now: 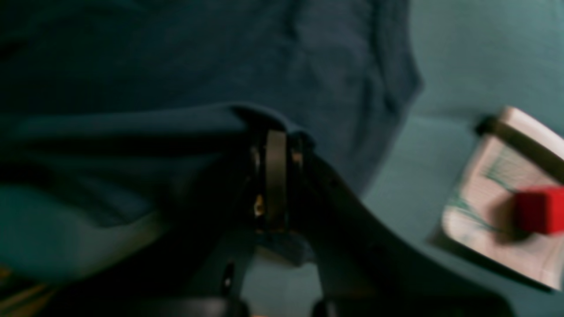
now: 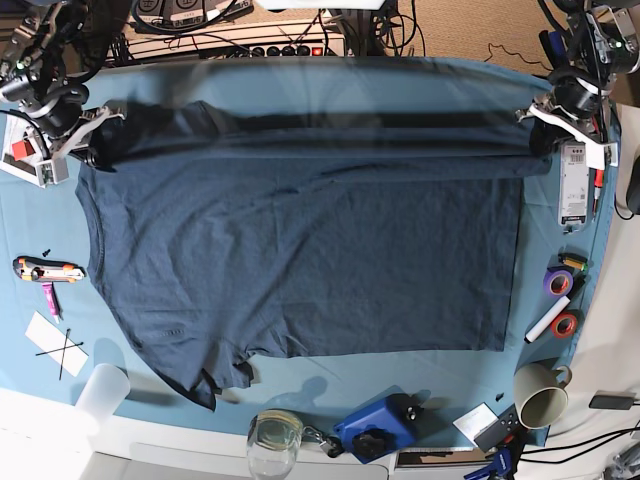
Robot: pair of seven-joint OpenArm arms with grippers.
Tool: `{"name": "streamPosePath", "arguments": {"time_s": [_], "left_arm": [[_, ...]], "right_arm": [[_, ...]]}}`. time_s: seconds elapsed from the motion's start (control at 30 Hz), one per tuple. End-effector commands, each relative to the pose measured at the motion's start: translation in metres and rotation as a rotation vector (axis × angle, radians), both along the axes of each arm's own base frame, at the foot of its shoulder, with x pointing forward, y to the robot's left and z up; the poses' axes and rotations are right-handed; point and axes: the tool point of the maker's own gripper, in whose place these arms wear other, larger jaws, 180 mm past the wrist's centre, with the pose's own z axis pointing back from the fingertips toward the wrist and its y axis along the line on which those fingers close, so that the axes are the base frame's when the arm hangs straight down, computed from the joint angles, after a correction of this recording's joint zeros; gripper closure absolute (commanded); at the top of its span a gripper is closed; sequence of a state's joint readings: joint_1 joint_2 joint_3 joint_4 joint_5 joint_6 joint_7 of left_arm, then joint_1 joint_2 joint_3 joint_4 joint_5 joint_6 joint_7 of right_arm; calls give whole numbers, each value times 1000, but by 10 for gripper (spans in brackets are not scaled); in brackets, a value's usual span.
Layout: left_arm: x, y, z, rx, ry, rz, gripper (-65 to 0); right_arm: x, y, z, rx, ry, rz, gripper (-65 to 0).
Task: Fold the T-shirt properly
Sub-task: 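Lift the shoulder edge with both grippers and fold it over the shirt body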
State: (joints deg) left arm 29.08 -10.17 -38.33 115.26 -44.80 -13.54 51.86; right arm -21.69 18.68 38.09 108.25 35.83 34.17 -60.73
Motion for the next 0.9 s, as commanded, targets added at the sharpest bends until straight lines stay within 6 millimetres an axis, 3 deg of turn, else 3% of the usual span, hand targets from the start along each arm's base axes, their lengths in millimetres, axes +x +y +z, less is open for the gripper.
{"name": "streamPosePath", "arguments": {"time_s": [0.0,0.13,0.27,0.37,0.53,0.63,0.87], "left_arm": [[4,5,8,19,-33,2,0],[5,2,8,13,-36,-5,0],[10,-22,1,20,-32,-71,0],[25,-31,1,80,-68,-85,0],[52,-23,9,208,-97,-78,0],[62,-18,14,220,-118,-64,0],[88,0,-13,187,-70,-26,0]], "right_arm": [[11,-10,17,-41,-61,-16,0],[22,-12,27,-51,-111,-20,0],[31,-16,29,-82,-121,-24,0],[36,-23,24,-59,-124,-51,0],[46,-36,-1,30,-107,-107,0],[58,-37,-2,60,-135,-107,0],[93,-42,3,129,-188,-138,0]]}}
